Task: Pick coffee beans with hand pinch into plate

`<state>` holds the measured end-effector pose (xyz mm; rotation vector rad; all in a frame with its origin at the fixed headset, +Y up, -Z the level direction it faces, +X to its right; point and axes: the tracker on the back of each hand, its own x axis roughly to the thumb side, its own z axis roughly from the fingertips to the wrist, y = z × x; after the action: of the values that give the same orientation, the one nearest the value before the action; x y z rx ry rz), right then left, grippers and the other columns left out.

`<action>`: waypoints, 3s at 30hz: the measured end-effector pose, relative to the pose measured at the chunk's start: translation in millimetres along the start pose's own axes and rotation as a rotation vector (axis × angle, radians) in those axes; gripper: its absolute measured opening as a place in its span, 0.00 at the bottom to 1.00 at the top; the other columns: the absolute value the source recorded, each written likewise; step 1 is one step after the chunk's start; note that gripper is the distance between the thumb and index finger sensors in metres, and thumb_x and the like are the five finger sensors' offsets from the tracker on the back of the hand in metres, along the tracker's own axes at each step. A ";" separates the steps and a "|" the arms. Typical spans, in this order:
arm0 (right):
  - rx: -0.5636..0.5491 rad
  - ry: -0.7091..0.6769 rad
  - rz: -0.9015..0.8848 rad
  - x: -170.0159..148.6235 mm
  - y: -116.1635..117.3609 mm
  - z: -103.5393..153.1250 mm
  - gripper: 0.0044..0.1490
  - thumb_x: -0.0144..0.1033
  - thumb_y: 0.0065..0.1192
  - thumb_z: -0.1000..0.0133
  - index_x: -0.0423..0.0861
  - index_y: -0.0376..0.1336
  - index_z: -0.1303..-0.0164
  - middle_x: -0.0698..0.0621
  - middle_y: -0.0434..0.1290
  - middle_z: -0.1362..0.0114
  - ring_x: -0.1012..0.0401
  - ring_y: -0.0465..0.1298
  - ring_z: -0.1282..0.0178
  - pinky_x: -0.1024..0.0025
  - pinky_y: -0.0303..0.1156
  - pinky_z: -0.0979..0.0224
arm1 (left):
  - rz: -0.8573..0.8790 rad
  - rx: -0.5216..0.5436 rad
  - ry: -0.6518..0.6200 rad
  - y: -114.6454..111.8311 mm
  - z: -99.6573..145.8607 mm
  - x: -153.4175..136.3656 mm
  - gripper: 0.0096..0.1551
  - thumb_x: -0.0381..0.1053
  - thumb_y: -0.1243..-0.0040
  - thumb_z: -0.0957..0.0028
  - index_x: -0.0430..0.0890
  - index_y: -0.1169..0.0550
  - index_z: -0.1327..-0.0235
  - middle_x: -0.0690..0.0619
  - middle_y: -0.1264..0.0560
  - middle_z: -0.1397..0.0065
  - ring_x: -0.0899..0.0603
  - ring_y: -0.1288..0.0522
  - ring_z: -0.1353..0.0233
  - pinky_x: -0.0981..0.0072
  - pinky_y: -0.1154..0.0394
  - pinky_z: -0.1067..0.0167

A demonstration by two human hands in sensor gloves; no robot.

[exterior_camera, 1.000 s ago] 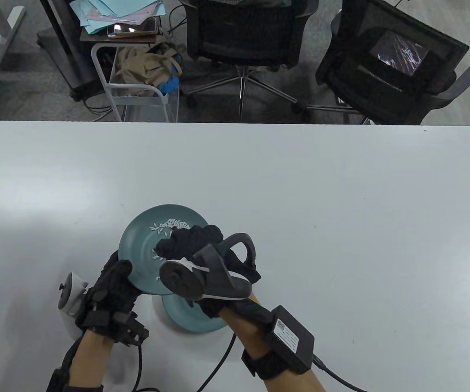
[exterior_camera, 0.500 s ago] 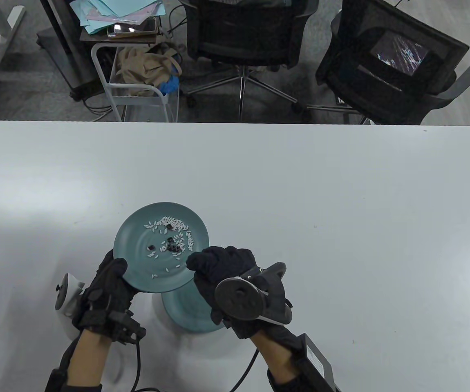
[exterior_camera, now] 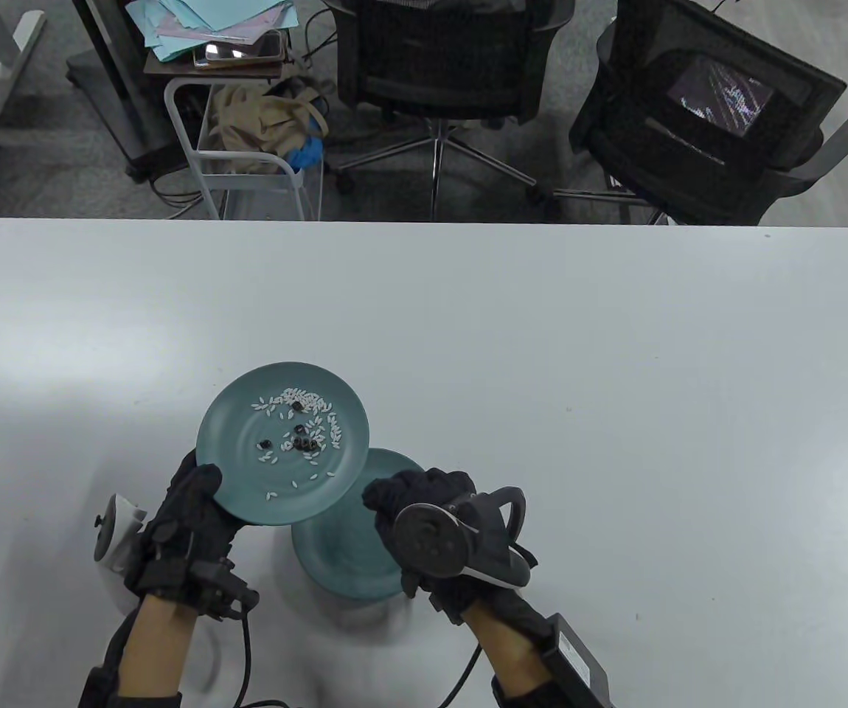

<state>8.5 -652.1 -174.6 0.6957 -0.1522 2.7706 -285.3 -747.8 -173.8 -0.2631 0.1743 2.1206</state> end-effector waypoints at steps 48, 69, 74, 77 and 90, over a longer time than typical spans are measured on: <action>-0.236 -0.045 0.086 11.6 -22.3 2.8 0.22 0.42 0.69 0.51 0.51 0.69 0.47 0.46 0.80 0.45 0.57 0.80 0.59 0.48 0.73 0.43 | -0.012 -0.015 0.009 -2.2 -2.3 -6.1 0.36 0.54 0.49 0.47 0.52 0.45 0.28 0.45 0.31 0.33 0.36 0.23 0.47 0.53 0.24 0.51; 0.005 -0.140 0.442 112.8 -45.4 -116.4 0.24 0.47 0.71 0.52 0.54 0.71 0.45 0.47 0.81 0.42 0.54 0.81 0.53 0.48 0.72 0.42 | -0.022 -0.052 0.015 -9.7 -3.0 -12.1 0.35 0.55 0.49 0.47 0.51 0.45 0.28 0.44 0.31 0.33 0.35 0.22 0.48 0.53 0.24 0.52; 0.247 -0.122 0.425 105.5 -16.2 -135.1 0.24 0.41 0.73 0.53 0.53 0.71 0.46 0.49 0.81 0.41 0.55 0.81 0.50 0.48 0.71 0.41 | -0.023 -0.056 0.019 -9.8 -3.4 -12.8 0.36 0.55 0.49 0.47 0.50 0.45 0.28 0.44 0.31 0.33 0.35 0.22 0.48 0.53 0.24 0.52; 0.273 -0.120 0.381 103.4 -11.7 -138.8 0.24 0.42 0.74 0.53 0.53 0.71 0.46 0.48 0.81 0.41 0.55 0.81 0.50 0.48 0.71 0.41 | -0.027 -0.053 0.024 -10.3 -3.7 -13.4 0.36 0.55 0.49 0.47 0.50 0.45 0.28 0.44 0.31 0.33 0.35 0.22 0.48 0.53 0.24 0.52; 0.361 -0.124 0.419 101.4 1.3 -138.6 0.22 0.42 0.73 0.53 0.54 0.72 0.48 0.48 0.81 0.43 0.55 0.81 0.51 0.48 0.72 0.41 | -0.025 -0.049 0.036 -10.9 -5.1 -17.5 0.36 0.54 0.49 0.47 0.48 0.44 0.28 0.43 0.30 0.34 0.35 0.22 0.49 0.53 0.23 0.53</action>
<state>-139.5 -605.3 -248.1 1.0274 0.2099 3.1944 -266.4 -757.5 -174.4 -0.3305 0.1397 2.0979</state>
